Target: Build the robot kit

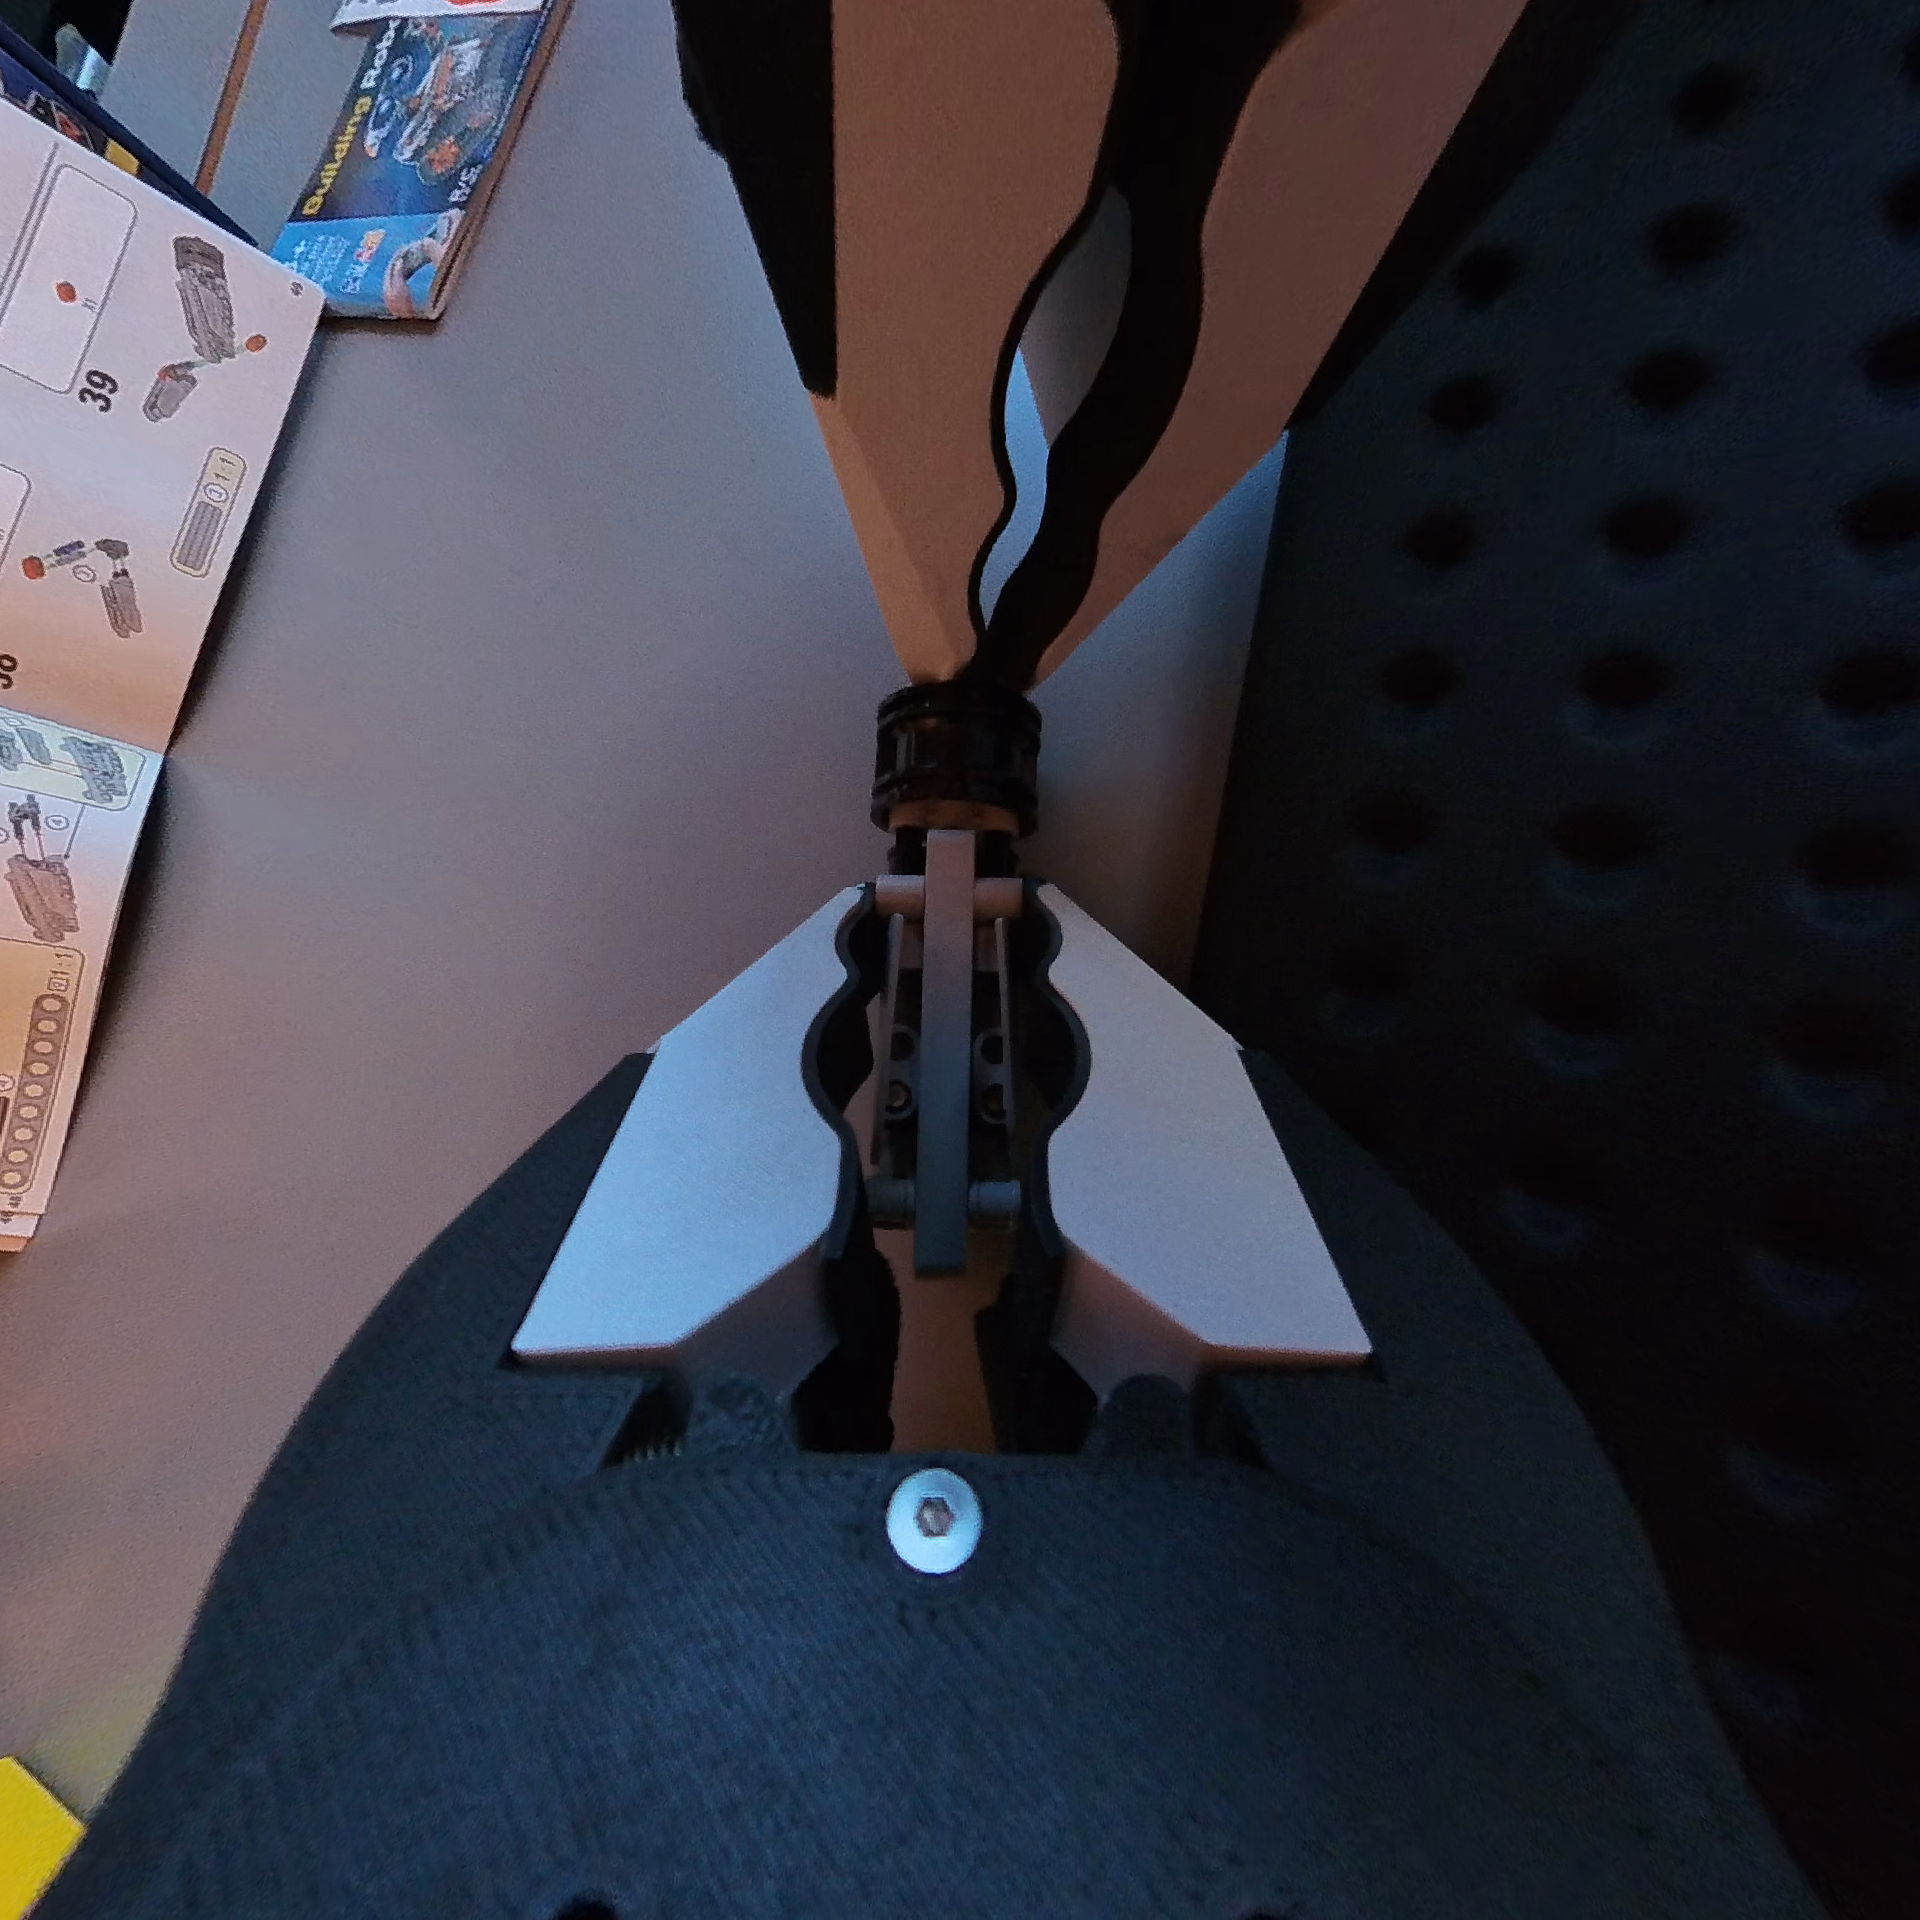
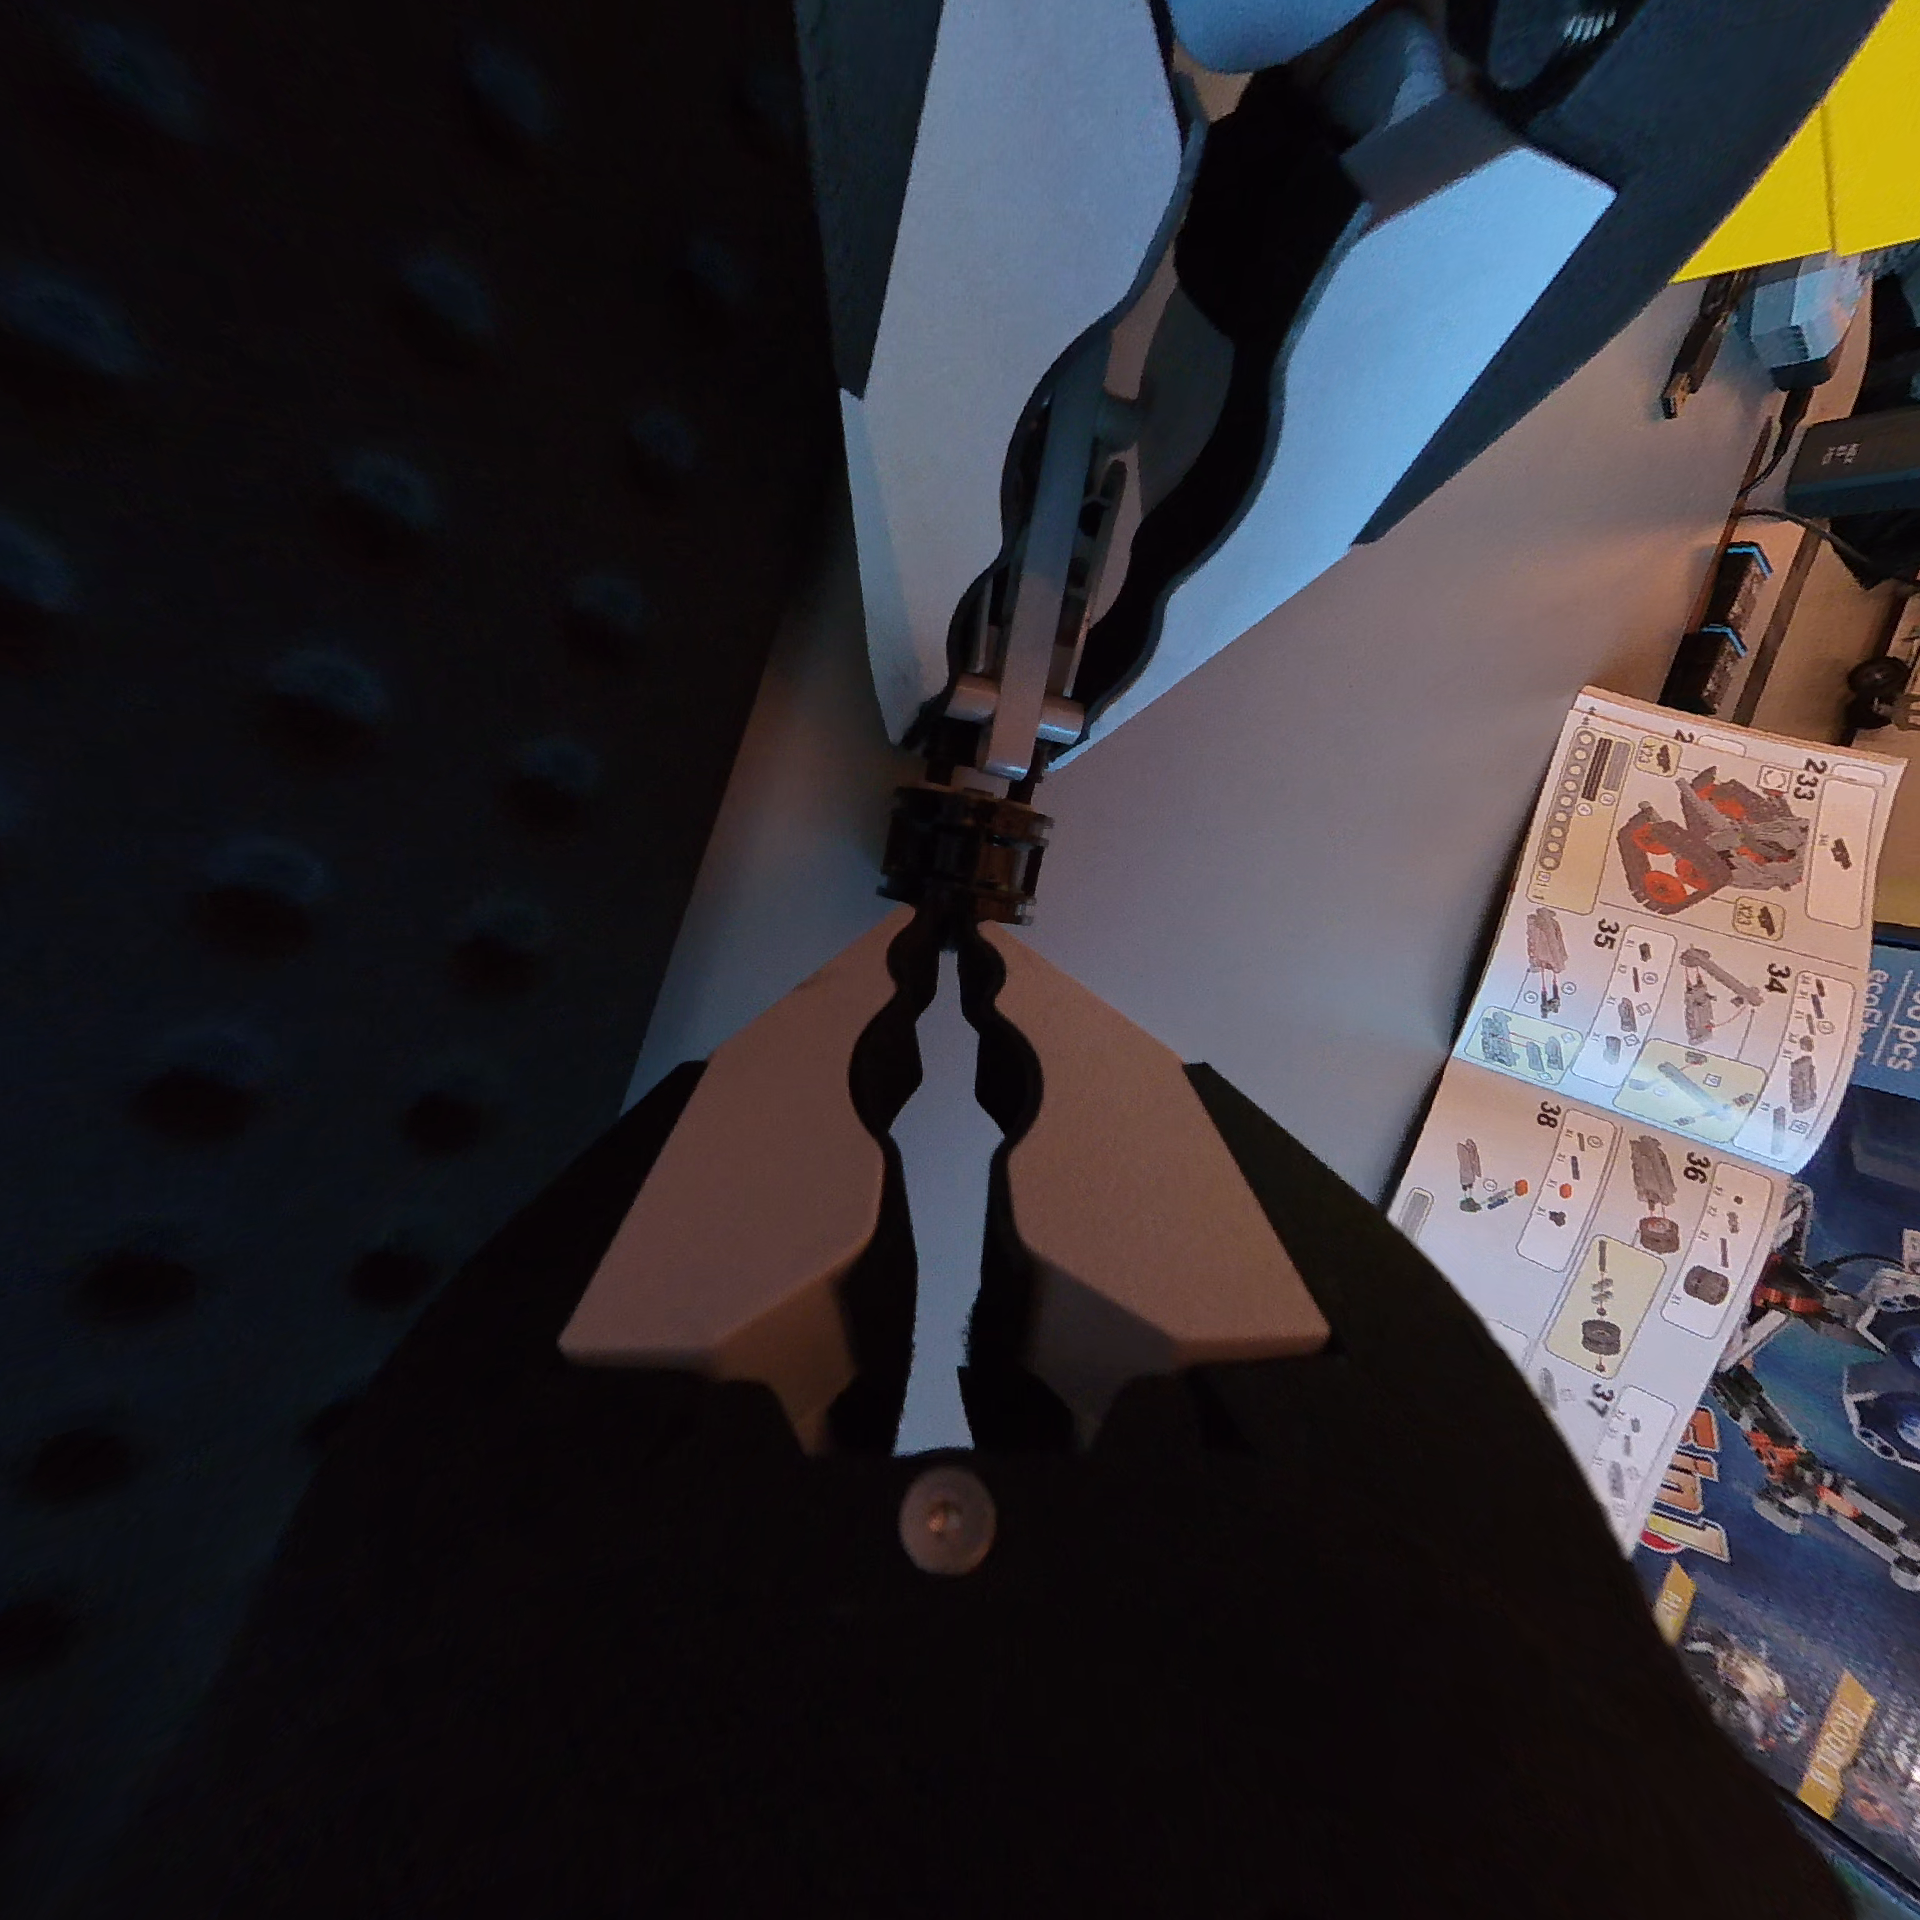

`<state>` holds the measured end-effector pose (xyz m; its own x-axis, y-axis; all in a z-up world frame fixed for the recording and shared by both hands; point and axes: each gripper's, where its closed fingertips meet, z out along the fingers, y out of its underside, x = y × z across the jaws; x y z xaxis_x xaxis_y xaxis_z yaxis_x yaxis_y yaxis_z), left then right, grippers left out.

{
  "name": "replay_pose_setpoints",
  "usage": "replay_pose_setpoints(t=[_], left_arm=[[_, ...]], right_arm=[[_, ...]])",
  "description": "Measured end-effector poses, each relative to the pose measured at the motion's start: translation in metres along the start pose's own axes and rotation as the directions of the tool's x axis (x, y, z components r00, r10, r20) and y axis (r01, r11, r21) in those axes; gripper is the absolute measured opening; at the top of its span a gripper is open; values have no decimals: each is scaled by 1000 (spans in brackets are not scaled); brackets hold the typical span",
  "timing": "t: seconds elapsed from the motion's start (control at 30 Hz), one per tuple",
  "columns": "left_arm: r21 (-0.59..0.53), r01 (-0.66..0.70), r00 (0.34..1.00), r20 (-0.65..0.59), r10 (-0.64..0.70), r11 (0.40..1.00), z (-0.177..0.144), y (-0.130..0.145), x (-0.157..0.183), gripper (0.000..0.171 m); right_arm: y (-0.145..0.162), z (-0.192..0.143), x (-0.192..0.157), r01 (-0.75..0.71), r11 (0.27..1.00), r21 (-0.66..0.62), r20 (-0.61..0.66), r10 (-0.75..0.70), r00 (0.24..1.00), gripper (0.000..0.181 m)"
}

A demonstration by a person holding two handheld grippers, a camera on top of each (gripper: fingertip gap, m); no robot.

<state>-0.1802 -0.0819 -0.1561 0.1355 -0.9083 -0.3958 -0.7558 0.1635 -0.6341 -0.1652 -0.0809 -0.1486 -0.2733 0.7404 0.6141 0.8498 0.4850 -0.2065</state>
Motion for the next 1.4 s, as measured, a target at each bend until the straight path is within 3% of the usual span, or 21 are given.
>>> replay_pose_setpoints(t=[0.1,0.23,0.5,0.83,1.4], left_arm=[[16,13,1000,-14,-13,1000,1,0,-1,23],[57,99,991,-94,-93,993,3,-1,0,24],[80,153,981,-132,-141,985,-2,8,-4,24],[75,249,953,-197,-230,966,1,9,-6,27],[64,280,923,-291,-250,958,1,8,-3,23]], right_arm=[[3,2,0,-39,999,29,-1,39,999,0],[8,1,1,-203,970,130,53,198,979,1],[12,1,3,-246,955,165,46,242,969,2],[12,2,5,-501,831,241,260,442,858,2],[7,3,8,-525,789,318,279,452,847,0]])
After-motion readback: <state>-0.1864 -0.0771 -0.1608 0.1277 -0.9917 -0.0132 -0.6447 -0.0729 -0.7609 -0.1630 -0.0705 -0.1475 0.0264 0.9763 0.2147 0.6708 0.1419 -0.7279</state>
